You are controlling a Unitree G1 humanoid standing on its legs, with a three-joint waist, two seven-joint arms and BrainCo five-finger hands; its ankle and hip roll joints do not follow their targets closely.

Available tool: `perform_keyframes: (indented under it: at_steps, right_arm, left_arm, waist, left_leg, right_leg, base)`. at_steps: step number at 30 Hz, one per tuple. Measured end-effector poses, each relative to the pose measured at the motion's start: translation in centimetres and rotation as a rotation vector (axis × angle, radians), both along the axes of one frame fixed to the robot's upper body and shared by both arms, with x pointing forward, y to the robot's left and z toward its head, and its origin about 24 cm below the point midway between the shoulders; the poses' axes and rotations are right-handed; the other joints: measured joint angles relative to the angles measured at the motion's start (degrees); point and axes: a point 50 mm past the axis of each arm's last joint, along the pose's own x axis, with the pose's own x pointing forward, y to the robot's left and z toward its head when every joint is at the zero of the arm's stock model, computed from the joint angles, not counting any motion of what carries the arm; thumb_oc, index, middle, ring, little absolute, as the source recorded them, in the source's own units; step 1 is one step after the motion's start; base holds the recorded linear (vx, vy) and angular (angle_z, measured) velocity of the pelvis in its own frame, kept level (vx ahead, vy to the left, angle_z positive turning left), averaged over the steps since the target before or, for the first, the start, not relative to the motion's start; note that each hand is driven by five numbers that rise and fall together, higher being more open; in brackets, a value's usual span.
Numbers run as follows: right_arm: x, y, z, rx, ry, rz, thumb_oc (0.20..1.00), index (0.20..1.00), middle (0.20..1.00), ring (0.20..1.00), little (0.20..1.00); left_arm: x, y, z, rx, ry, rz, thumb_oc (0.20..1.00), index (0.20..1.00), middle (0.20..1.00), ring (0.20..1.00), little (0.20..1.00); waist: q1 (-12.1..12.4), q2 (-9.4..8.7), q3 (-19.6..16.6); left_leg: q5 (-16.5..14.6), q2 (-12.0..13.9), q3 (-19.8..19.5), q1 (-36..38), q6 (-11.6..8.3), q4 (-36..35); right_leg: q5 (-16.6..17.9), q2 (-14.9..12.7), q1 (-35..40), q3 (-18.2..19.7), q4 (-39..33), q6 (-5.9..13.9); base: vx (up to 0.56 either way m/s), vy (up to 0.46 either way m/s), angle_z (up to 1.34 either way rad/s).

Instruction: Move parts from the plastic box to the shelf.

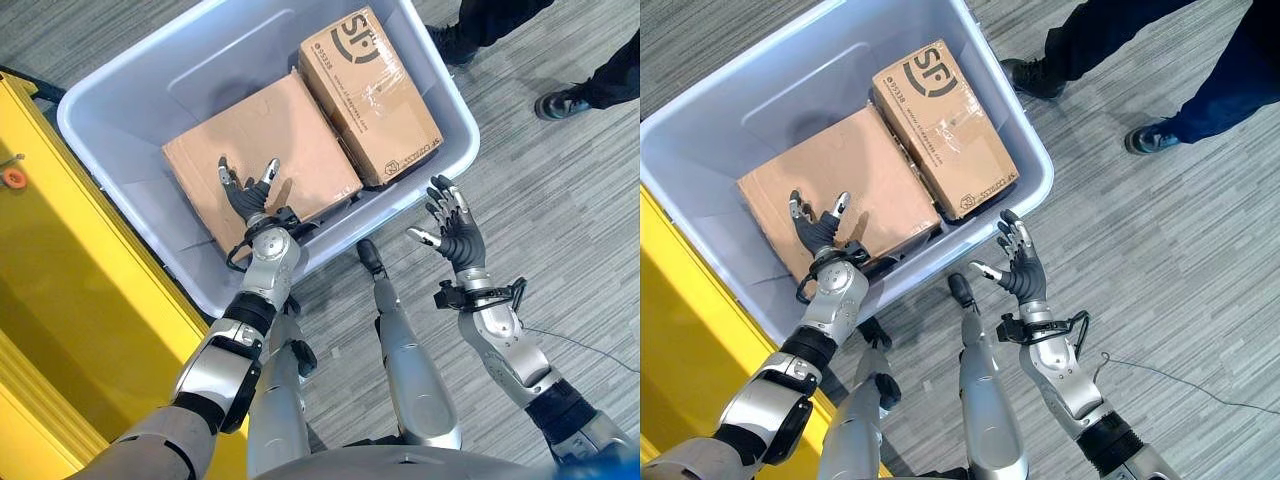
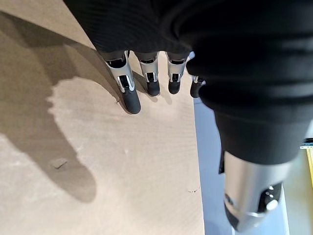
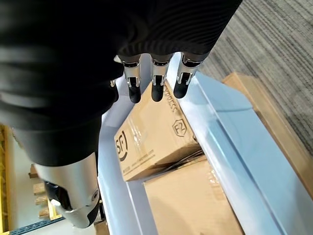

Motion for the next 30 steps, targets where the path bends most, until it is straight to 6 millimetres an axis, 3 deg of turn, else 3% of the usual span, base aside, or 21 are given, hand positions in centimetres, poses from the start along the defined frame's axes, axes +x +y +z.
perform_keyframes:
  at_steps: [10,23,30]
  right_arm:
    - [-0.1,0.1,-0.2,0.019,0.011,0.008,1.0,1.0,1.0,1.0,1.0]
    - [-0.3,0.2,-0.5,0.026,0.03,0.03,1.0,1.0,1.0,1.0,1.0]
    - [-0.4,0.2,-0.6,0.019,0.029,0.044,1.0,1.0,1.0,1.0,1.0]
  left_arm:
    - [-0.2,0.1,-1.9,-0.014,0.095,-0.057,1.0,1.0,1.0,1.0,1.0]
    - [-2.6,-0.9,-6.9,-0.057,0.272,-0.102,1.0,1.0,1.0,1.0,1.0]
    - [-2.8,-1.1,-7.1,-0.066,0.277,-0.106,1.0,1.0,1.0,1.0,1.0]
  waist:
    - [-0.47,-0.33,-1.66]
    - [0.84,2.13,-2.98]
    - [0.9,2.32,-2.94]
  left_leg:
    - [0.34,0.51,-1.04,2.26,-0.13,-0.02]
    - [0.59,0.51,-3.26,4.27,-0.16,-0.03]
    - [0.59,0.11,-3.24,4.32,-0.15,-0.03]
  right_leg:
    - [-0.03,0.27,2.82,-1.45,0.06,-0.14]
    - [-0.28,-0.28,6.45,-3.74,-0.73,-0.33]
    - [-0.3,-0.7,6.57,-3.77,-0.84,-0.29]
  base:
    - [-0.03,-0.014,0.03]
    - [-0.01,-0.004,0.07]
    - [0.0,0.004,0.0]
